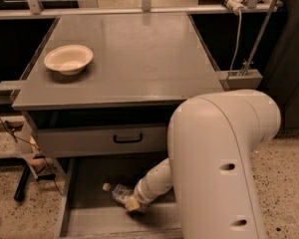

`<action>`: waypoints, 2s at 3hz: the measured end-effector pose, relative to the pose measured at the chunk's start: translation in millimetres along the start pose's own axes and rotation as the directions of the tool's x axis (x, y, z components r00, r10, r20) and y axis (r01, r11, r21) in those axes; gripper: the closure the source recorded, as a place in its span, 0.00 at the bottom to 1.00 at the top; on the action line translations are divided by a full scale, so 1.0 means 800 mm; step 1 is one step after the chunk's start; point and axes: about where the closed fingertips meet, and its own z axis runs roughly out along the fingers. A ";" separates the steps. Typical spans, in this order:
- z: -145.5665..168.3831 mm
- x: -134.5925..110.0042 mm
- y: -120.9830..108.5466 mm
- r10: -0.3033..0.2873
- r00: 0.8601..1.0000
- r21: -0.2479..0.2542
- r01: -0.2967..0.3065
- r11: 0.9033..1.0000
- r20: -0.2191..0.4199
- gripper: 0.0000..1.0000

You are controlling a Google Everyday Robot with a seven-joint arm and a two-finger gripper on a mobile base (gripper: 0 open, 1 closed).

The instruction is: Pick blue plastic bottle from middle drawer and place on counter

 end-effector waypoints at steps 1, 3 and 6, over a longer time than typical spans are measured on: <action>0.000 0.000 0.000 0.000 1.000 0.000 0.000 1.000 0.000 0.65; -0.020 -0.002 0.002 0.031 0.999 -0.010 -0.031 0.999 0.039 1.00; -0.142 0.048 -0.018 0.177 0.978 0.038 -0.182 0.983 0.109 1.00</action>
Offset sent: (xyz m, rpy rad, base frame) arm 0.0000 0.0000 0.0000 0.0000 0.0000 0.0000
